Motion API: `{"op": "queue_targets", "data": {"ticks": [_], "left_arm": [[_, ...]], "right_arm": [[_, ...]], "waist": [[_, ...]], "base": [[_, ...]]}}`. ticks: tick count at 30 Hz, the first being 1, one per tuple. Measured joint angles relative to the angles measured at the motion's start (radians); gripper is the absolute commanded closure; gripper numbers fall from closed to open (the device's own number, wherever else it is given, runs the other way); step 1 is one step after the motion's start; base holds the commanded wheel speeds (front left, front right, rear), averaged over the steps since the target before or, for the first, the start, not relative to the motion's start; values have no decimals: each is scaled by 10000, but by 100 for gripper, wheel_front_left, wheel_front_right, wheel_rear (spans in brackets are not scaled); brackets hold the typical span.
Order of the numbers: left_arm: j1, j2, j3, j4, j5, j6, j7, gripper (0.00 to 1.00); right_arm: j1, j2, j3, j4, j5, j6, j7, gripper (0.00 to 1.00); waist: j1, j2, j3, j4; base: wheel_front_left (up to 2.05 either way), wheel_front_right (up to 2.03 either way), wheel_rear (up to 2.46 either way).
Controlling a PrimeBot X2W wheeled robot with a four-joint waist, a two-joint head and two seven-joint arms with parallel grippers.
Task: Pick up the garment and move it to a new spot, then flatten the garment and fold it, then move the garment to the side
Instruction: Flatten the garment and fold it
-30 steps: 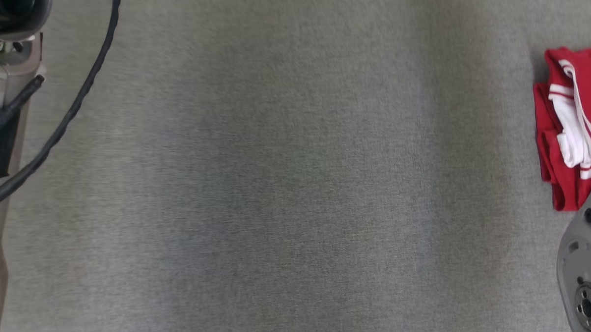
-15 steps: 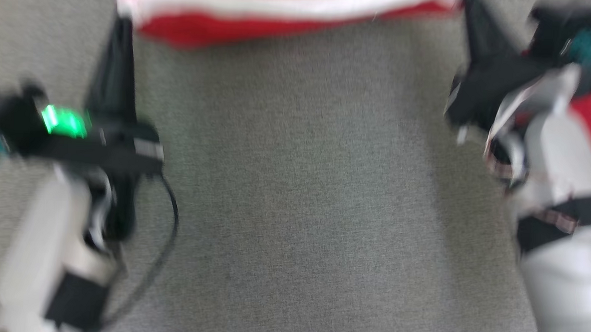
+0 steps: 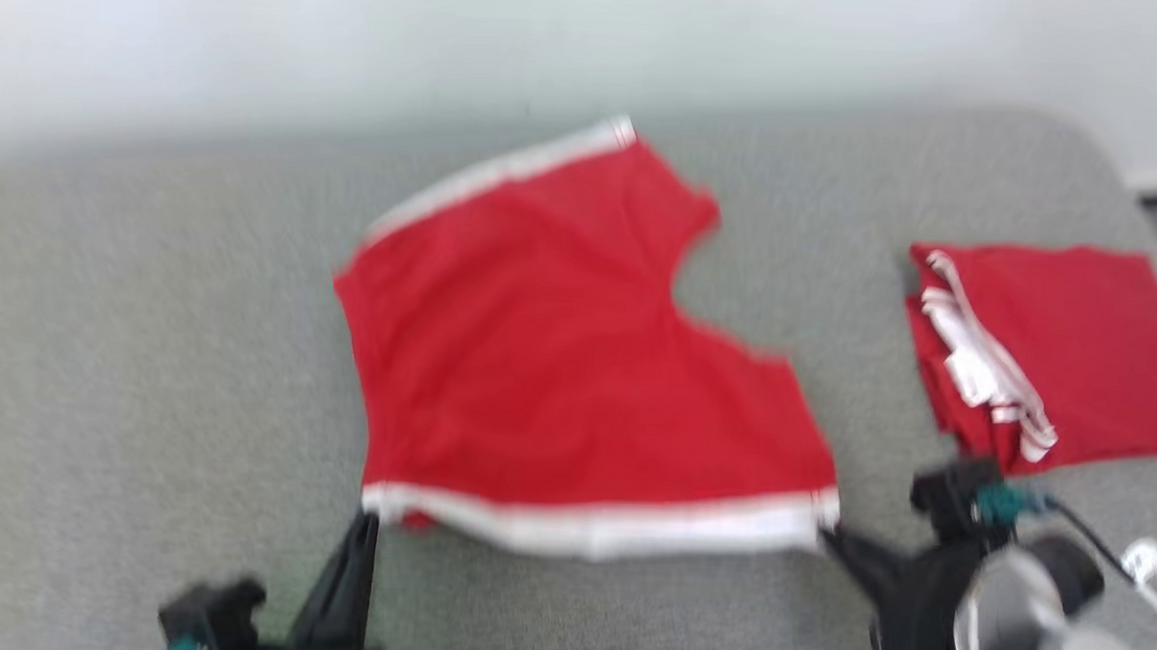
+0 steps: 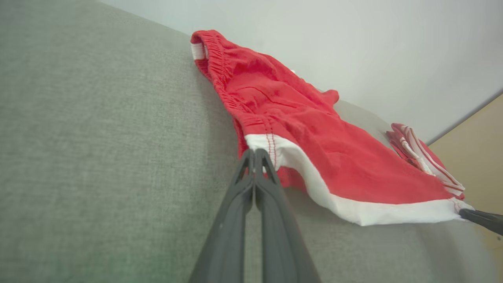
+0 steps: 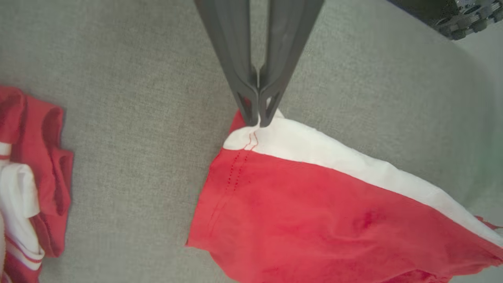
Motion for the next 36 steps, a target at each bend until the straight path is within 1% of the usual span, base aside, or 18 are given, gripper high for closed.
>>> {"op": "queue_targets", "data": {"ticks": [2,5,6,8,9,11,13,15,16,17,20,22,24,27,28,29,34,36], "left_arm": [[560,109,-100,-25,52,0,0,100],[1356,351,-401,-146,286,0,31,100],[1591,380,-385,-226,259,59,46,100],[2057,460,-370,-462,274,320,82,100],[2266,525,-424,-596,274,364,182,100],[2626,593,-558,-907,336,514,370,100],[2821,600,-543,-1248,311,600,437,100],[2801,527,-439,-1590,165,616,433,100],[2753,470,-403,-1728,81,627,437,100],[2674,430,-407,-1841,73,627,443,100],[2159,293,-407,-2054,-25,677,600,100],[1661,203,-420,-2151,-23,725,740,100],[1111,35,-468,-2209,-190,665,976,100],[133,-272,-525,-2203,-213,677,1233,100],[133,-272,-525,-2203,-213,677,1233,100],[-168,-376,-525,-2169,-219,731,1252,100],[-1643,-953,-587,-1599,-265,872,1406,100],[-2168,-1089,-573,-1202,-255,1060,1312,100]], "right_arm": [[746,-173,-67,-616,399,0,614,100],[1778,-502,-150,-1467,686,0,1440,100],[2100,-612,-192,-1733,794,0,1682,100],[2739,-681,-481,-2194,965,0,2050,100],[3030,-715,-619,-2439,1062,0,2222,100],[3485,-650,-1060,-2876,1114,0,2286,100],[3609,-631,-1436,-3235,1022,0,2293,100],[3359,-263,-1954,-3444,928,0,1778,100],[3062,-155,-1956,-3499,932,-4,1626,100],[2744,-203,-1845,-3501,907,-2,1499,100],[1476,-199,-1574,-2890,798,2,1149,100],[593,-190,-1292,-2174,769,0,1028,100],[-390,-167,-1097,-1452,727,0,794,100],[-1899,-217,-830,-217,272,0,336,100],[-1899,-217,-830,-217,272,0,336,100],[-2320,-213,-757,196,159,-2,163,100],[-4133,19,-1135,2242,-587,0,-911,100],[-4593,75,-1191,2938,-857,0,-1200,100]], "waist": [[-1,0,-426,-10],[0,-1,-964,-43],[0,-1,-1106,-57],[0,0,-1341,-77],[1,-1,-1428,-79],[1,0,-1533,-37],[2,0,-1561,50],[3,1,-1538,155],[4,2,-1511,212],[4,1,-1475,265],[6,2,-1317,397],[6,3,-1178,497],[6,3,-985,606],[7,4,-626,802],[7,4,-626,802],[7,4,-500,880],[9,4,186,1332],[8,5,436,1567]], "base": [[0,0,0],[0,0,0],[0,0,0],[0,0,0],[0,0,0],[0,0,0],[0,0,0],[0,0,0],[0,0,0],[0,0,0],[0,0,0],[0,0,0],[0,0,0],[0,0,0],[0,0,0],[0,0,0],[0,0,0],[0,0,0]]}}
